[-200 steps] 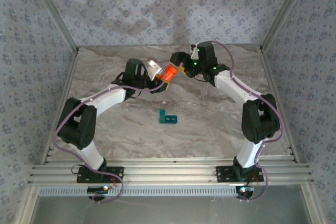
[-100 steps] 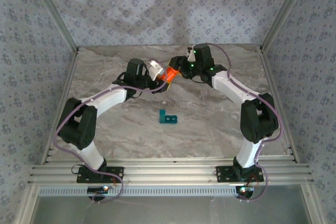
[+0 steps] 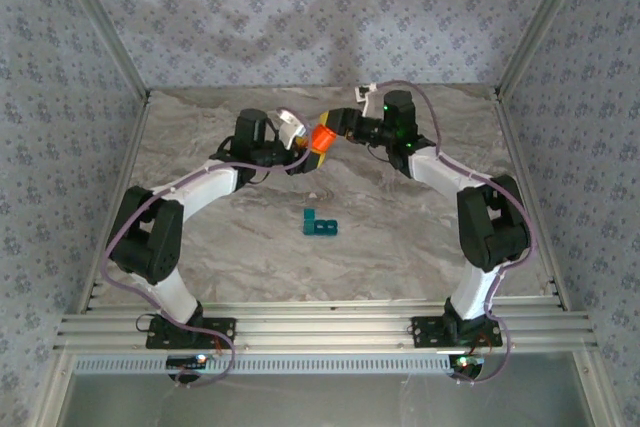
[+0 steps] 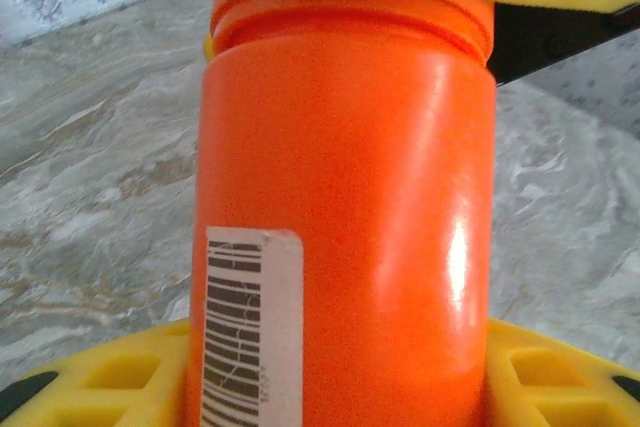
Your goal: Sort the pills into containers
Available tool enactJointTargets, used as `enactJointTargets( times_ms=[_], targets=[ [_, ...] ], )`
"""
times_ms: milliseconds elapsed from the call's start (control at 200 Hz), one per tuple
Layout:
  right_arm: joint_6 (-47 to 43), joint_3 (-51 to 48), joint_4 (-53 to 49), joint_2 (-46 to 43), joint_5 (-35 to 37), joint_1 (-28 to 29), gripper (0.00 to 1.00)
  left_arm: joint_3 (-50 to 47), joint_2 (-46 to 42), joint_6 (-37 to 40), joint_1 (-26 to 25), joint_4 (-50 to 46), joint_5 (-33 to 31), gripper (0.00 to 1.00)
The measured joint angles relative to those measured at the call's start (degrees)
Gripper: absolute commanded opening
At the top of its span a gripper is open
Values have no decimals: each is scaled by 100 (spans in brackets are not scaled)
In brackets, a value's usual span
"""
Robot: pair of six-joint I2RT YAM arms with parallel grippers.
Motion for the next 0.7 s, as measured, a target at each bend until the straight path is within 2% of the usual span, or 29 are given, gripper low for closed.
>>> enactJointTargets(
  times_ms=[80, 185, 315, 500, 700],
  targets=[
    [-33, 0, 358, 22, -249, -39, 70, 0, -2, -151, 31, 203, 219, 0],
    [-50, 9, 592, 9, -358, -68, 80, 0, -7, -251, 35, 282, 341, 0],
    [7, 9, 315, -146, -140, -168, 82, -15, -17, -192, 31, 232, 142, 0],
    [361, 90, -813, -448, 586, -334, 83, -116, -66, 140, -4, 98, -632, 0],
    [610, 232, -1746, -452, 1143, -184, 84, -164, -76, 470, -142, -44, -1217, 0]
  ],
)
